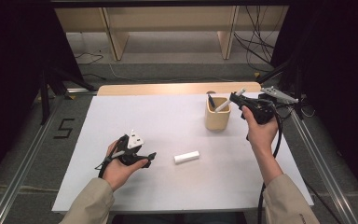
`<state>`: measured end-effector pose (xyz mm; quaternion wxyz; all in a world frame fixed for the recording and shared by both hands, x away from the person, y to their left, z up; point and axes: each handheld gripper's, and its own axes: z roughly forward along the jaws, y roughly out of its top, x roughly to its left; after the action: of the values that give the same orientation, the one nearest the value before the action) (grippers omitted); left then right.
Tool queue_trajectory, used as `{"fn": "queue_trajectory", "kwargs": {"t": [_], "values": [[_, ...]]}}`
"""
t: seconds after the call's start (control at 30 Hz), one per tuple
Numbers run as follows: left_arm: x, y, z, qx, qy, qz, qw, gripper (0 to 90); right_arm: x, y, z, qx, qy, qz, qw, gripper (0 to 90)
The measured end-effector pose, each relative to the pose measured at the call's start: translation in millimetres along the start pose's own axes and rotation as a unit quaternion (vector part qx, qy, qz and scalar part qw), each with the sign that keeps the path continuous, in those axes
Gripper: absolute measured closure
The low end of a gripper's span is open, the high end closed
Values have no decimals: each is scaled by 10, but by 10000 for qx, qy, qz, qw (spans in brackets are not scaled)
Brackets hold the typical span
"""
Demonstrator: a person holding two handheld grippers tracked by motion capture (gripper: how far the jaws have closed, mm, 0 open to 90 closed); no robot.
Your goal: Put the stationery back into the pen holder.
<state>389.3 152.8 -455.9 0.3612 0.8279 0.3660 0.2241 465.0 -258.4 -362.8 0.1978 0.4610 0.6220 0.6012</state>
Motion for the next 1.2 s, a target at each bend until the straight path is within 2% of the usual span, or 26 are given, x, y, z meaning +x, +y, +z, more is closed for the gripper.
{"fn": "queue_trajectory", "kwargs": {"t": [0.43,0.8,1.2], "values": [[-5,-1,2,5,2,19,10000,256,-79,-19,78,-83,-316,-31,9995,782],[-10,-5,6,-2,-13,21,10000,256,-88,-109,214,226,-520,-280,9980,777],[-24,-4,10,-7,-12,38,10000,258,-89,-124,232,385,-657,-435,9962,565]]}}
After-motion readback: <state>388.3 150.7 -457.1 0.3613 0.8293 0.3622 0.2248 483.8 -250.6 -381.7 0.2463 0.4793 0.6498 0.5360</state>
